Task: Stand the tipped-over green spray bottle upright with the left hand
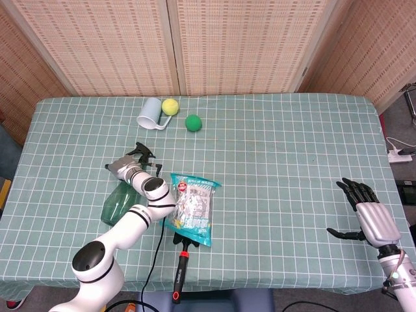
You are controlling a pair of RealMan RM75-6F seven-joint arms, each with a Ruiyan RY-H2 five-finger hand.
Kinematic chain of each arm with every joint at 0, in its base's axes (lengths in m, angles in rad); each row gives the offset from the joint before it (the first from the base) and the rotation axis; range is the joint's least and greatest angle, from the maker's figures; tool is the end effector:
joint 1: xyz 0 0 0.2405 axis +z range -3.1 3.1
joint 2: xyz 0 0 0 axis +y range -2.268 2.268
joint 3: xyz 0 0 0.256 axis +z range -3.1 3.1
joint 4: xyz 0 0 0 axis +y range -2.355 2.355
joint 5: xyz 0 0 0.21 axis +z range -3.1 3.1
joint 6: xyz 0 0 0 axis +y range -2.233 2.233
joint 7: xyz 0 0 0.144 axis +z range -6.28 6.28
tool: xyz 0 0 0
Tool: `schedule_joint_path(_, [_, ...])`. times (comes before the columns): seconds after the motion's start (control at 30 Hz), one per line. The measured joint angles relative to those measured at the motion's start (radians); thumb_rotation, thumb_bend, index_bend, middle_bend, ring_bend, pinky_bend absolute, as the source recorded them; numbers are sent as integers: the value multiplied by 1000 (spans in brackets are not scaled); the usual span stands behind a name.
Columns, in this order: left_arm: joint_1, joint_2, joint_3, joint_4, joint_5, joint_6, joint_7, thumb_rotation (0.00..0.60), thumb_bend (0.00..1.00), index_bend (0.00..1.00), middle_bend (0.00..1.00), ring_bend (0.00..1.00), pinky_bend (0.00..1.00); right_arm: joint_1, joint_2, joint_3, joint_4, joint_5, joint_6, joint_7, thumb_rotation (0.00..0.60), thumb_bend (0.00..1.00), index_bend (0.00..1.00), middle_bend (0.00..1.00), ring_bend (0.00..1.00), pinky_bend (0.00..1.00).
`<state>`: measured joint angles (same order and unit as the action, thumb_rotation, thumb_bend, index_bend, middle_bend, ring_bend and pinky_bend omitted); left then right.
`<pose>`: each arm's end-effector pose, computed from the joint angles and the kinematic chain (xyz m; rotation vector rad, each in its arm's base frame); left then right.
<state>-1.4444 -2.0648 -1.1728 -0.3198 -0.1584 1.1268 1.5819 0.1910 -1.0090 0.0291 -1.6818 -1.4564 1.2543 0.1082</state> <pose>-0.1025 0.4768 -0.0266 -1.0046 -1.4590 -0.0427 -0.3062 -0.2052 0.1578 1.5071 -1.0966 0.8441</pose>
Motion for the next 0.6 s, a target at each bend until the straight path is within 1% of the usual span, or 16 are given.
schedule_joint_path(0.17, [-4,4,10,-10,29,6,-25,600,332,575,486,332,125,0,-2,1,-1,1,3,-3,600,0,0,0,0,0])
schedule_joint_path(0.43, [-5,27,9,-48,47,42,-42,600,338,580,501,346,131,-1,-2,1,0,2,5,-3,600,0,0,0,0,0])
schedule_joint_path(0.6, [0,60,21,-113,78,72,-68,600,337,580,505,348,132,-3,-2,1,2,0,8,-5,600,0,0,0,0,0])
